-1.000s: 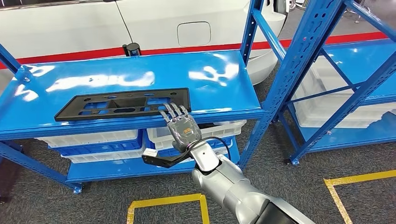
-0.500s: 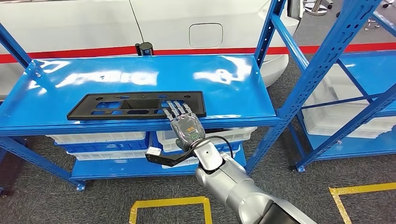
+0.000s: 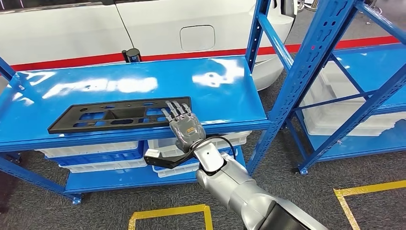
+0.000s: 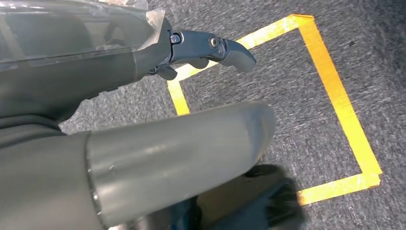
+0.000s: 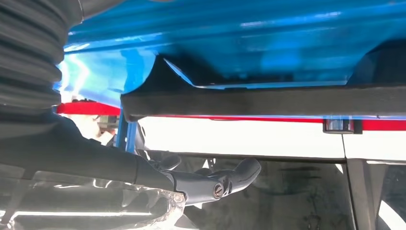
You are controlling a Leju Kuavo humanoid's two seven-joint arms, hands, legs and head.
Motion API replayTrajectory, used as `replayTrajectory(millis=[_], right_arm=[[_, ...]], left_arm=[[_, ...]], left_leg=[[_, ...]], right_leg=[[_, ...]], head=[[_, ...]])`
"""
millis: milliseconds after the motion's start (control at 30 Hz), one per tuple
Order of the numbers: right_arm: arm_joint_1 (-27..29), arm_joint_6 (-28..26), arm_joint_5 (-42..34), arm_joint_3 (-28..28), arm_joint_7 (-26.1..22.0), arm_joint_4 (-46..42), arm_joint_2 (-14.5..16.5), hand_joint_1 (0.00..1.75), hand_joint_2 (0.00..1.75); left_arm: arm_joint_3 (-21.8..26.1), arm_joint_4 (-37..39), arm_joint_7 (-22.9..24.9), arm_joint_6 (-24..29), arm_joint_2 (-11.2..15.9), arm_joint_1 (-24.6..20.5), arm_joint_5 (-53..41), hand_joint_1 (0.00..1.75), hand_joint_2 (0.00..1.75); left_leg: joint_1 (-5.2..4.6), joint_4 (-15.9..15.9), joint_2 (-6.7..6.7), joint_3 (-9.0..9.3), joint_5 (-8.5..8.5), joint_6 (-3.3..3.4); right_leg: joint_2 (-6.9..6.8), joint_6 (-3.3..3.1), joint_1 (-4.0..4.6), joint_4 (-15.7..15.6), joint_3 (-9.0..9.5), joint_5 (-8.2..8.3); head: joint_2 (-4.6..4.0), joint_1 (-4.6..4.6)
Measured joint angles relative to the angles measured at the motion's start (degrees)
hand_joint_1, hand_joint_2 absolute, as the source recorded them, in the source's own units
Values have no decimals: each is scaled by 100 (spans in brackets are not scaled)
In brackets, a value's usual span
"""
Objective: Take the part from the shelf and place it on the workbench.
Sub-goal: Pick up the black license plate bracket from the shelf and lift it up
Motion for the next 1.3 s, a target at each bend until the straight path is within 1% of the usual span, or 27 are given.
replayTrajectory(millis=[33,67,100,167,233,267,333,367,400,433,533,567,633,667,700,767,833,867,933,967,1000,1033,1100,1133,1167,1200,1300], right_arm=[[-11,0,0,7,0,-3,1,0,175],[-27,-1,0,14,0,-6,1,0,175],[-44,-5,0,22,0,-9,1,0,175],[-72,-16,-7,40,0,-13,-1,0,175],[-93,-21,-23,50,0,-24,-4,0,175],[-111,-20,-33,53,0,-32,-7,0,175],[-134,-15,-57,60,0,-42,-12,0,175],[-135,-12,-69,63,0,-43,-15,0,175],[-130,-10,-77,66,0,-43,-16,0,175],[-127,-9,-81,68,0,-43,-17,0,175],[-125,-7,-86,72,0,-43,-19,0,175],[-125,-2,-91,80,0,-43,-19,0,175],[-141,13,-110,115,0,-57,-15,0,175],[-150,23,-128,137,1,-71,-12,0,175],[-160,38,-150,160,7,-91,-9,0,175],[-169,76,-202,203,26,-142,-4,0,175],[-193,107,-242,245,45,-195,2,0,175],[-204,116,-252,267,49,-215,3,0,175],[-217,123,-262,310,50,-233,2,0,175],[-216,126,-265,327,50,-236,1,0,175],[-214,127,-267,340,50,-237,1,0,175],[-214,127,-268,350,51,-241,1,0,175],[-217,127,-269,366,53,-254,2,0,175],[-221,127,-269,372,54,-261,2,0,175],[-225,127,-269,375,55,-265,1,0,175],[-227,127,-271,378,55,-268,0,0,175],[-235,131,-298,395,55,-284,-2,0,175]], left_arm=[[0,0,0,0,3,-2,0,0,0],[0,0,0,0,7,-5,0,0,0],[0,0,0,1,10,-6,0,0,0],[0,0,0,2,11,-4,0,0,0],[0,0,-2,6,4,-1,0,0,0],[0,0,-4,8,1,-3,0,0,0],[1,0,-9,10,-3,-5,0,0,0],[1,0,-10,10,-4,-6,0,0,0],[2,0,-10,11,-4,-5,0,0,0],[2,0,-10,13,-4,-5,0,0,0],[2,0,-9,13,-3,-3,0,0,0],[2,0,-9,13,-4,-1,0,0,0],[2,0,-11,14,-9,3,0,0,0],[2,0,-12,14,-11,5,0,0,0],[3,0,-13,15,-13,6,0,0,0],[4,0,-19,15,-13,6,0,0,0],[5,0,-28,15,-14,4,0,0,0],[7,0,-32,15,-14,4,0,0,0],[8,0,-34,15,-14,9,0,0,0],[9,0,-35,15,-14,13,0,0,0],[10,0,-35,15,-14,16,1,0,0],[10,0,-35,15,-13,18,1,0,0],[11,0,-35,15,-5,18,2,0,0],[13,0,-36,15,-1,15,2,0,0],[14,0,-36,15,3,13,2,0,0],[15,0,-37,15,8,13,3,0,0],[19,0,-40,15,5,23,8,0,0]], left_leg=[[-11,-380,1,182,162,21],[-23,-661,1,324,257,46],[-41,-812,-1,403,281,72],[-68,-864,-6,439,258,133],[-55,-918,-3,482,278,205],[-42,-947,1,507,287,243],[-35,-966,4,529,280,292],[-36,-965,5,529,275,302],[-37,-965,4,530,271,305],[-37,-964,4,530,268,306],[-37,-964,2,531,266,305],[-35,-962,-2,538,261,297],[-48,-938,-20,578,202,214],[-51,-927,-28,600,168,164],[-49,-921,-29,617,138,111],[-8,-919,-15,620,110,42],[25,-680,-5,521,-52,-14],[34,-384,-4,383,-214,-32],[32,412,-3,-25,-563,-59],[32,691,-2,-196,-634,-64],[32,768,-2,-275,-587,-60],[32,598,-1,-226,-422,-45],[22,-195,-1,135,17,14],[9,-548,0,314,152,45],[-9,-767,-1,429,211,72],[-31,-845,-2,473,203,94],[-32,-906,-3,513,232,182]], right_leg=[[5,19,21,6,15,-21],[9,41,39,13,18,-38],[11,66,53,19,12,-50],[13,123,59,19,4,-63],[6,171,52,128,-50,-132],[3,177,49,342,-159,-231],[1,164,23,1119,-567,-525],[1,162,11,1508,-776,-652],[1,166,4,1773,-921,-732],[1,172,2,1903,-994,-765],[1,185,-3,1962,-1035,-767],[0,218,-13,1898,-1023,-710],[-26,317,-56,959,-610,-292],[-36,339,-72,474,-390,-85],[-46,325,-79,81,-204,66],[-33,222,-86,78,-197,75],[-27,124,-109,51,-152,76],[-26,83,-117,40,-127,70],[-27,31,-89,40,-106,46],[-25,20,-75,41,-100,38],[-21,14,-62,43,-91,31],[-14,14,-53,44,-75,22],[-1,29,-35,45,-28,-6],[4,50,-15,48,-16,-25],[5,74,0,51,-14,-37],[5,103,9,51,-18,-45],[-1,191,9,109,-65,-92]], head=[[0,-9],[0,-9],[0,-4],[0,11],[0,26],[0,46],[0,91],[0,108],[0,114],[0,115],[0,120],[0,125],[0,170],[0,174],[0,174],[0,134],[0,99],[0,68],[0,15],[0,5],[0,0],[0,-8],[0,-25],[0,-29],[0,-28],[0,-25],[0,-2]])
